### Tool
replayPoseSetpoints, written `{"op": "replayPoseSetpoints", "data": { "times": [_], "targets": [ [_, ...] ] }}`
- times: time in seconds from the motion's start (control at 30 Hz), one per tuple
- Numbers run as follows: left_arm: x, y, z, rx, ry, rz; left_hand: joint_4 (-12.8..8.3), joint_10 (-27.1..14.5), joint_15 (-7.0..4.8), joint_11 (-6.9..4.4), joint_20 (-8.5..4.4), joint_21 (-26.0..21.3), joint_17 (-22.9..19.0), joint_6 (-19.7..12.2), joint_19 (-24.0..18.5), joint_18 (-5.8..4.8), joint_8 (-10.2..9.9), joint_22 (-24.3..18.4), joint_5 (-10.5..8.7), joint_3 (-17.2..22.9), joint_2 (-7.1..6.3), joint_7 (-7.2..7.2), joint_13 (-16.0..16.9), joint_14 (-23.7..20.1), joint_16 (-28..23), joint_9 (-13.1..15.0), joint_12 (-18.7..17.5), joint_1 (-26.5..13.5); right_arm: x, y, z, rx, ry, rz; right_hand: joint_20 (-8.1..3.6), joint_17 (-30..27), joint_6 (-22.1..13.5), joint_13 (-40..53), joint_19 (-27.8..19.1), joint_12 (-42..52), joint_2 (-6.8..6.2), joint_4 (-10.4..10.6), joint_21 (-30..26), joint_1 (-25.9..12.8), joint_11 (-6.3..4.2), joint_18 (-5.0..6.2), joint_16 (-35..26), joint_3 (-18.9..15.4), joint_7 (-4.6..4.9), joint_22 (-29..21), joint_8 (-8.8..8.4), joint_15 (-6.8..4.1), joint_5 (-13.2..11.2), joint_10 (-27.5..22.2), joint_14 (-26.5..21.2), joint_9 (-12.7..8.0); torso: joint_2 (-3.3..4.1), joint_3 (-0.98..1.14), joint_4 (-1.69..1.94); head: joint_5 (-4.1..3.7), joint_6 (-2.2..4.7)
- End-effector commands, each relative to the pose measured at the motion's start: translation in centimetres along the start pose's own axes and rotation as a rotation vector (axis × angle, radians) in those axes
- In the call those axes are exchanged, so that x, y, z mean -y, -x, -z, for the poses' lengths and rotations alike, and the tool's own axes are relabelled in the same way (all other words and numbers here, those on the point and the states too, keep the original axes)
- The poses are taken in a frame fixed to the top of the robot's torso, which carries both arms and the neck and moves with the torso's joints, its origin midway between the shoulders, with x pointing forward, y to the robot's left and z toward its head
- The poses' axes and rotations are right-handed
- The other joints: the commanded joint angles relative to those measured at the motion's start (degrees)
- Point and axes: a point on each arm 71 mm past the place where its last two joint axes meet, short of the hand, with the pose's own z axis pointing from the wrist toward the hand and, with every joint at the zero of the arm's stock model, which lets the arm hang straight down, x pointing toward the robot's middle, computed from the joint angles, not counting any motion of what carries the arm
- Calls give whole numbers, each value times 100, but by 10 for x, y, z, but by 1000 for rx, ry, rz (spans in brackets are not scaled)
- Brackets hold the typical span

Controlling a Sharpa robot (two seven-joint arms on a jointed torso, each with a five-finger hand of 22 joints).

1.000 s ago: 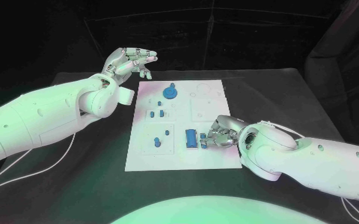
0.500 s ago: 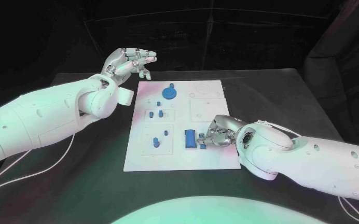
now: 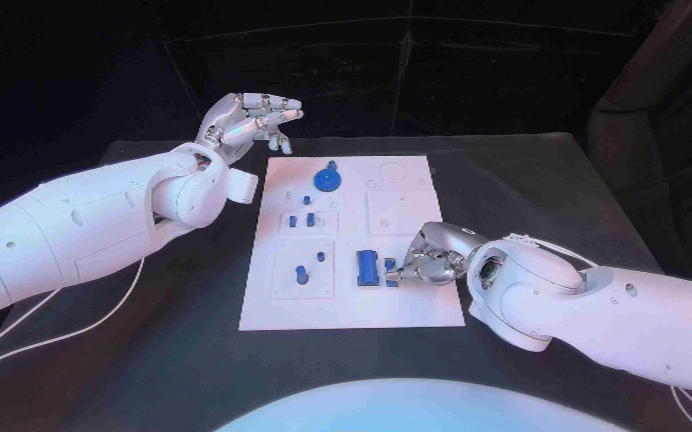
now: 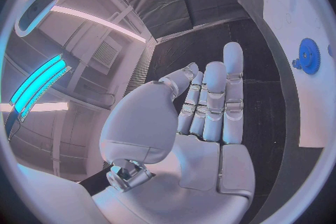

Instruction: Assemble the parts on the task board

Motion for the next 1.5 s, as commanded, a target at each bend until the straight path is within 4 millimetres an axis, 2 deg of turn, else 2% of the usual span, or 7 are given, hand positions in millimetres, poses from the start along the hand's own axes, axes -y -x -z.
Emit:
{"op": "replayPoseSetpoints", "data": {
  "times": [0.03, 0.4, 0.73, 0.93, 1.2, 1.5],
  "targets": [
    [1, -1, 0, -8, -3, 7, -15, -35, 17, 13, -12, -17, -5, 3, -34, 83, 32, -9, 38, 11, 58, -21, -4, -36, -15, 1, 31, 16, -3, -1, 3, -37, 57, 9, -38, 32, -50, 2, 115, -20, -17, -11, -22, -8, -7, -44, -4, -28, 5, 928, 18, -11, -36, 13, 329, 9, 2, -2, -13, -9, 9],
    [1, -1, -1, -9, -3, 8, -15, -35, 17, 13, -12, -17, -5, 3, -34, 83, 32, -9, 38, 11, 58, -21, -4, -36, -15, 1, 31, 16, 4, -2, 0, -66, 38, 26, -35, 32, -78, 13, 112, -21, 40, -102, -26, 257, -4, -43, -8, -20, 9, 927, 41, -7, -21, 7, 328, 39, 8, -4, 13, -30, 5],
    [1, -1, -1, -9, -2, 8, -15, -35, 17, 13, -12, -17, -5, 3, -34, 83, 32, -9, 38, 11, 58, -21, -4, -36, -15, 1, 31, 16, 7, -3, -7, -71, 14, 55, -33, 31, -103, 15, 107, -37, 100, -301, -33, 616, -2, -41, -13, -6, 14, 925, 69, -6, 32, -4, 328, 71, 10, -3, 4, -4, -27],
    [1, -2, -1, -9, -2, 8, -15, -35, 17, 13, -12, -17, -5, 3, -34, 83, 32, -9, 38, 11, 58, -21, -4, -36, -15, 1, 31, 16, 10, -2, -11, -51, -3, 56, -32, 37, -96, 27, 111, -25, 190, -267, -30, 591, 0, -43, -10, -21, 17, 929, 82, -6, 46, 4, 330, 82, 7, 0, 13, -2, -33],
    [0, -2, -2, -10, -1, 8, -22, -41, 17, 14, -13, -20, -16, -2, -33, 83, 39, -11, 39, 16, 62, -19, -4, -41, -15, -1, 38, 23, 10, -4, -14, -82, -8, 63, -32, 29, -108, 19, 98, -38, 178, -273, -44, 597, 0, -38, -15, -44, 17, 914, 82, -5, 52, -1, 328, 84, 0, -3, -2, 5, -34],
    [0, -2, -2, -12, 2, 9, -22, -41, 17, 14, -13, -20, -16, -2, -33, 83, 39, -11, 39, 16, 62, -19, -4, -41, -15, -1, 38, 23, 11, -9, -15, -147, -19, 73, -28, -3, -157, 0, 66, -79, 136, -443, -77, 824, 5, -27, -39, -68, 25, 880, 79, -1, 75, -32, 320, 94, 5, -4, -1, -4, -30]
  ]
}}
